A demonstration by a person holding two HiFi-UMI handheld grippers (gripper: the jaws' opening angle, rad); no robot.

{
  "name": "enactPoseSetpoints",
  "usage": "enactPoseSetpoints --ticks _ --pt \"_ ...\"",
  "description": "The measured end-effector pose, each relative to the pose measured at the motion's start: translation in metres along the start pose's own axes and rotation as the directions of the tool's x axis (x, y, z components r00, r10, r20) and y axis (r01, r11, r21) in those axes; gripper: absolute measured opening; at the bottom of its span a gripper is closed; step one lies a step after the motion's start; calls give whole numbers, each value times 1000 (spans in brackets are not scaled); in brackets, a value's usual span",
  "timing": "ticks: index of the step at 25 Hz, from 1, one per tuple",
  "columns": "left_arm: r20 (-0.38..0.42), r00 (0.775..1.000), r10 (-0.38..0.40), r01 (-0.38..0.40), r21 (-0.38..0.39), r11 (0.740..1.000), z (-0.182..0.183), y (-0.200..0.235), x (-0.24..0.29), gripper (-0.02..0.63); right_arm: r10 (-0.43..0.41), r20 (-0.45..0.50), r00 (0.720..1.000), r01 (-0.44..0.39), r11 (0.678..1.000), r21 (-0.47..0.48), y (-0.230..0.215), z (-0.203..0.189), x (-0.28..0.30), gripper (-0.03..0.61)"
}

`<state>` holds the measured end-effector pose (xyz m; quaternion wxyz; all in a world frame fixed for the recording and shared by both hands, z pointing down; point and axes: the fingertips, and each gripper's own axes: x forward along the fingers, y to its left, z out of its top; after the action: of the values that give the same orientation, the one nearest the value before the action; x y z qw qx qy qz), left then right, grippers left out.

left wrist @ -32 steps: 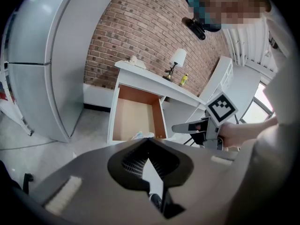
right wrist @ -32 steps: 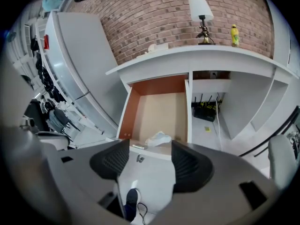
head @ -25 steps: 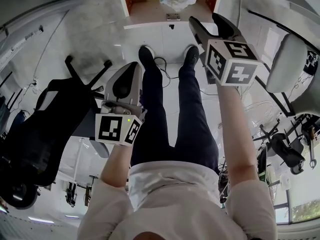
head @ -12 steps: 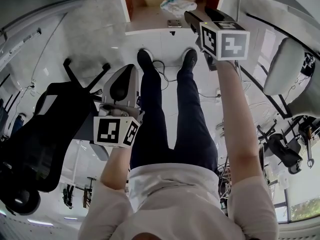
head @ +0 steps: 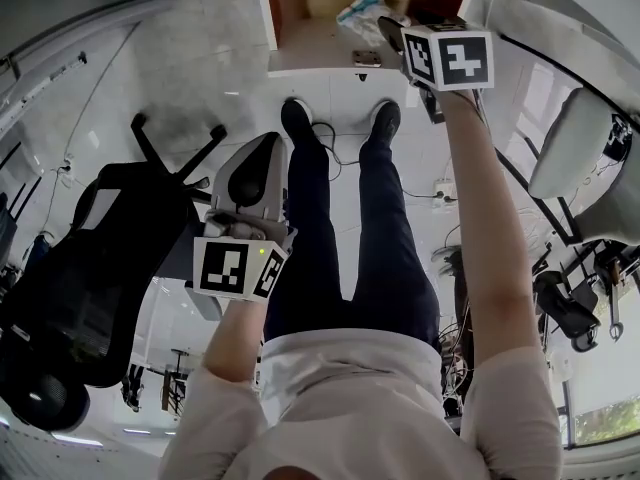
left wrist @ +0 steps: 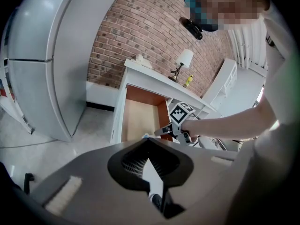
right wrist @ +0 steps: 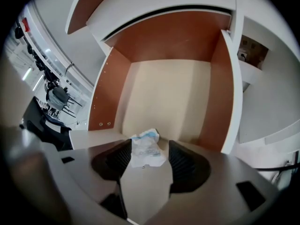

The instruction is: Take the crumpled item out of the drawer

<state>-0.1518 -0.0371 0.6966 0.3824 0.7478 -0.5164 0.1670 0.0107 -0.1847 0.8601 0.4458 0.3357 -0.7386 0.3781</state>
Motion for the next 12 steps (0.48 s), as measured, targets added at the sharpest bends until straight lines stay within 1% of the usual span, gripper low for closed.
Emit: enactPoseSetpoints --ticks 2,5,7,10,11,12 --pt "-3 1000 -3 3 -11 1000 0 2 0 9 1 -34 999 -1 1000 -7 -3 -4 8 256" --pt "-9 1000 3 -4 -39 999 -2 9 0 9 17 -107 994 -23 999 -48 -2 -11 24 256" --pt "-13 1000 12 -13 -51 999 -4 14 -1 9 37 -137 990 -43 998 -38 0 -15 32 256" --pt "-18 1000 20 -21 -60 998 -7 19 -3 9 46 -151 987 -49 999 -18 2 -19 39 250" --pt "-18 1000 21 -22 -61 998 -8 20 -4 9 44 -156 987 -48 999 -25 3 -20 40 234" --pt "-19 1000 22 -23 -62 998 -9 21 -4 9 42 -161 986 -48 998 -33 3 -21 41 204"
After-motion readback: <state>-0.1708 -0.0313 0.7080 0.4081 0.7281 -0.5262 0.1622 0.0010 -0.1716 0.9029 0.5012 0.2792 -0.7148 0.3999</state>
